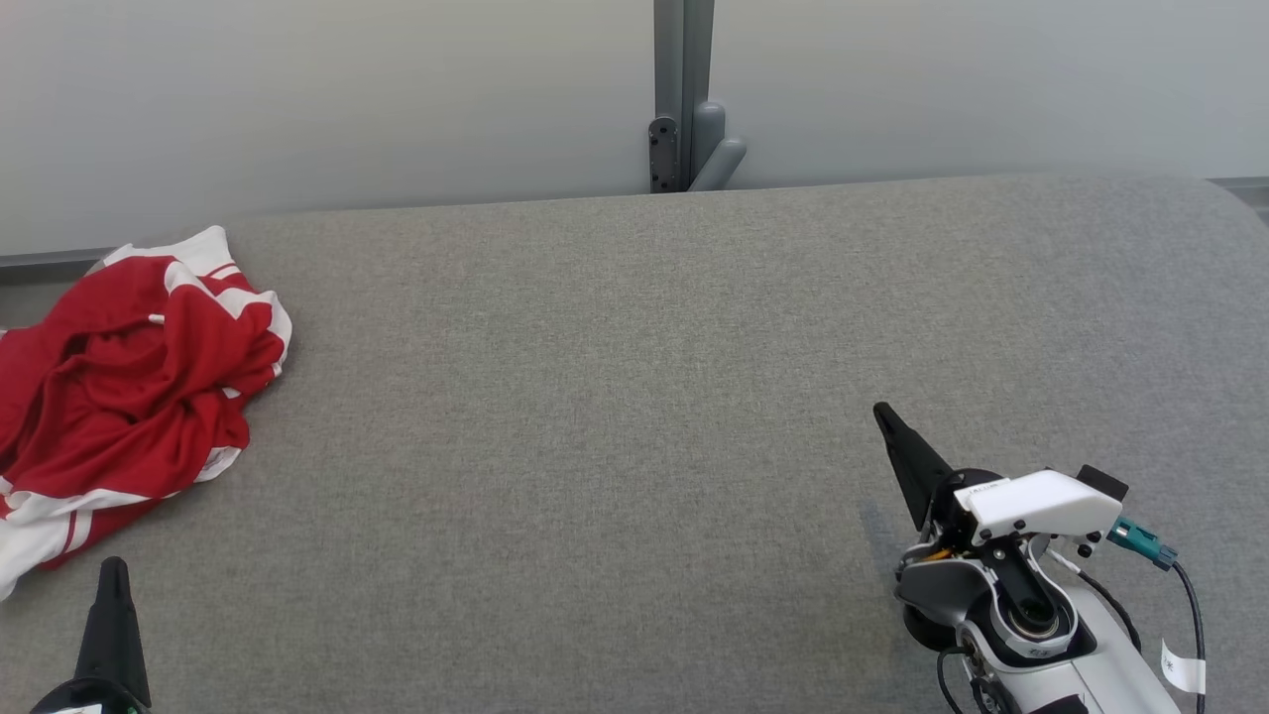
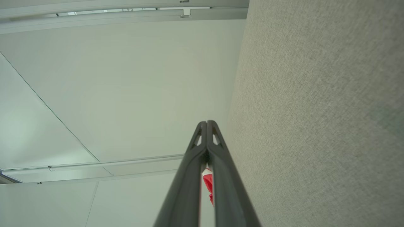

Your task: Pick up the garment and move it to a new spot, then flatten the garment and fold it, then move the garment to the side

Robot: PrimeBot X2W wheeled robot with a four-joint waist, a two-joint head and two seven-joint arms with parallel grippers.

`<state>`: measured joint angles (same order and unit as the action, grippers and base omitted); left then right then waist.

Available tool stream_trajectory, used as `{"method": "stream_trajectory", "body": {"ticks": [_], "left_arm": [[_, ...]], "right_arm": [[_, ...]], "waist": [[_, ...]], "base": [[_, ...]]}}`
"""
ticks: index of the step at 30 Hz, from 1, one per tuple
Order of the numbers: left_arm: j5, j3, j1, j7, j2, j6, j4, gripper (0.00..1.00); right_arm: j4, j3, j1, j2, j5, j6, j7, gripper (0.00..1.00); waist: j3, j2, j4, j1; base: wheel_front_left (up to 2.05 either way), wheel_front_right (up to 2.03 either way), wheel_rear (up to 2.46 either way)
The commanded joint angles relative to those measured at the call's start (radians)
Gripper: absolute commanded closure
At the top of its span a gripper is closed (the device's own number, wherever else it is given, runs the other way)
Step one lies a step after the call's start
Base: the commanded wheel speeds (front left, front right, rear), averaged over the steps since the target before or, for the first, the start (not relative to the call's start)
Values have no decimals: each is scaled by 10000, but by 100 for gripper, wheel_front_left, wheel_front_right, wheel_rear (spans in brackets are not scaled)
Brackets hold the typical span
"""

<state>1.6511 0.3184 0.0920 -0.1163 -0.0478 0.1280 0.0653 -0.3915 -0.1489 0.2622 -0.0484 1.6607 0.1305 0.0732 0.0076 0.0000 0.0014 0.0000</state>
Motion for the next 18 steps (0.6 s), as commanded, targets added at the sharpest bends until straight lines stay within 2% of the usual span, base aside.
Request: {"method": "stream_trajectory", "body": {"ticks": [1, 4, 5, 10, 18], "left_arm": [[28, 11, -109, -24, -48, 66, -34, 100], [28, 11, -109, -24, -48, 66, -34, 100], [-1, -3, -1, 0, 0, 0, 0, 0], [-3, -66, 111, 12, 116, -19, 335, 0], [-230, -737, -108, 371, 67, -14, 314, 0]], "right_arm": [[-11, -9, 95, -37, 62, 4, 2, 100], [-11, -9, 95, -37, 62, 4, 2, 100], [1, -2, -1, 0, 0, 0, -2, 0], [-258, -20, -344, 30, -3, -2, -15, 0], [18, -174, -490, 24, -214, -1, -384, 0]], "waist": [[0, 0, 0, 0], [0, 0, 0, 0], [0, 0, 0, 0], [3, 0, -1, 0], [14, 0, -5, 0]], "base": [[0, 0, 0], [0, 0, 0], [0, 0, 0], [0, 0, 0], [0, 0, 0]]}}
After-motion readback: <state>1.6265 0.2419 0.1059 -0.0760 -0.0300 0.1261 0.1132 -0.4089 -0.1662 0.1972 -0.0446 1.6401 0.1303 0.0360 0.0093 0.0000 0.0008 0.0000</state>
